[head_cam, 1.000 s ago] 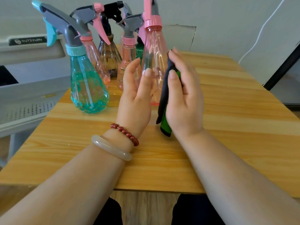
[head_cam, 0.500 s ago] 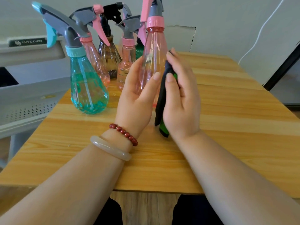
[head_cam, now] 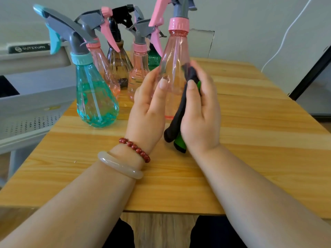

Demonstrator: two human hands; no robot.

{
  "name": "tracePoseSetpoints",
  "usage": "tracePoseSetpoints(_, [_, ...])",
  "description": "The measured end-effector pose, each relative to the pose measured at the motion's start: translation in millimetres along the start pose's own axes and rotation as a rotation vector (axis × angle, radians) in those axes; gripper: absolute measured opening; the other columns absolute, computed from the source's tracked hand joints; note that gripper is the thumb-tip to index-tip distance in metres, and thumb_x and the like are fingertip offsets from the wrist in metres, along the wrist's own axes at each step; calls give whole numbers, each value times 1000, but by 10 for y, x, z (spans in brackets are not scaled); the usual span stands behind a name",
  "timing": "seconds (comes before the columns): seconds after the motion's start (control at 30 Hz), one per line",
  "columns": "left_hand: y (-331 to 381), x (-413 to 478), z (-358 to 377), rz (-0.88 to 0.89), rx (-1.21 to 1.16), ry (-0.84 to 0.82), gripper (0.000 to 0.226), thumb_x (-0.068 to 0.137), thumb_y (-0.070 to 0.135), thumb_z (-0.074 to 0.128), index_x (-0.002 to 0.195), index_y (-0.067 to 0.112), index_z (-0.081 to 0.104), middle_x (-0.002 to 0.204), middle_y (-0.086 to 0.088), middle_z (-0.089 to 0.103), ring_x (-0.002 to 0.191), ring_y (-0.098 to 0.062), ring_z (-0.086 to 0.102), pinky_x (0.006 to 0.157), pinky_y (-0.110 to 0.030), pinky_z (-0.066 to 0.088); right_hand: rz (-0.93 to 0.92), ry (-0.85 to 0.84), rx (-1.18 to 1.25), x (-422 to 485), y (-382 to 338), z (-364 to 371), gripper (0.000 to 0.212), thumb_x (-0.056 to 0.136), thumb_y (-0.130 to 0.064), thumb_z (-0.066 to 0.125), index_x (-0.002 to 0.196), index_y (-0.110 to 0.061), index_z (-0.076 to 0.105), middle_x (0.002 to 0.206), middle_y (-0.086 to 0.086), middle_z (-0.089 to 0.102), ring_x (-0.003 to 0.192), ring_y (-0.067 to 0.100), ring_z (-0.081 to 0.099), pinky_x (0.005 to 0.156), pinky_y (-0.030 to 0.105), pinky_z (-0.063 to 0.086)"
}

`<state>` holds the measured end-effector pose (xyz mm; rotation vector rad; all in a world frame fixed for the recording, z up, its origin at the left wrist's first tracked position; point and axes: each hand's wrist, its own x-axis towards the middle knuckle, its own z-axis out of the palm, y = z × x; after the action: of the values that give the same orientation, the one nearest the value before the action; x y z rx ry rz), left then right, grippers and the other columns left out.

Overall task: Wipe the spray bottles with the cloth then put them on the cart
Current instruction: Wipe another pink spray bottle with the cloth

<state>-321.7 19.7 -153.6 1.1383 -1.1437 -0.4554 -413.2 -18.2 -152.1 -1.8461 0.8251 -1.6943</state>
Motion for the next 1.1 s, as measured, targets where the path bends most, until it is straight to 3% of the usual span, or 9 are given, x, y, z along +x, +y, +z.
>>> tracePoseSetpoints(0.13, [14,-18,10,-12,-143,-52,63,87,44,66,140,14,47,126,5,65,116,-4,62,99,-27,51,-109,-20,-26,-6,9,0,40,100,-14,39,136,2,48,133,7,54,129,15,49,111,25,36])
tracePoseSetpoints(0.33, [33,-44,32,-66,-231,55,47,84,43,72,119,19,50,107,6,67,98,-5,68,83,-23,54,370,-6,314,62,-25,-45,27,102,-18,38,106,-12,64,85,-14,68,84,-3,61,77,13,45])
tracePoseSetpoints(0.4, [16,-37,38,-85,-233,40,40,83,50,63,113,23,54,107,2,68,102,-12,68,87,-29,55,325,-22,286,39,-34,-49,28,103,-13,36,112,-9,62,93,-12,67,88,-5,61,78,10,44])
tracePoseSetpoints(0.5, [25,-23,17,-50,-123,-7,44,92,47,52,124,18,56,112,8,67,105,-4,64,92,-23,51,118,1,166,6,-46,-36,37,99,-16,39,131,-7,54,120,-8,59,117,0,54,99,14,39])
tracePoseSetpoints(0.63, [9,-19,-2,-10,-107,-29,39,101,31,50,136,14,56,112,4,69,105,-7,65,89,-21,50,-67,42,-2,7,-8,-35,43,97,-18,42,136,-1,49,124,-12,51,120,-4,47,104,15,35])
tracePoseSetpoints(0.73, [-4,-35,14,-2,-140,-60,56,97,29,58,147,9,43,132,-2,63,121,-9,60,98,-26,51,4,53,59,3,10,-39,45,97,-22,42,138,-5,49,130,-6,54,126,2,48,109,25,38])
tracePoseSetpoints(0.83, [-8,-35,20,15,-133,-58,59,90,27,67,141,6,45,129,-7,63,117,-12,63,99,-30,52,158,26,145,3,-41,-16,41,97,-22,41,133,-8,55,129,2,61,122,8,55,104,30,44])
tracePoseSetpoints(0.97, [-11,-46,16,-2,-163,30,42,89,26,71,120,6,50,104,5,67,93,1,67,81,-18,53,345,23,276,44,-37,-37,26,103,-13,38,97,-13,64,80,-17,67,77,-7,60,72,8,43])
tracePoseSetpoints(1.1, [26,-37,8,-49,-196,19,30,97,25,57,122,8,58,106,9,67,97,1,64,82,-16,50,183,6,163,-10,-52,-19,37,98,-21,38,122,-5,61,113,0,68,108,8,61,93,24,47])
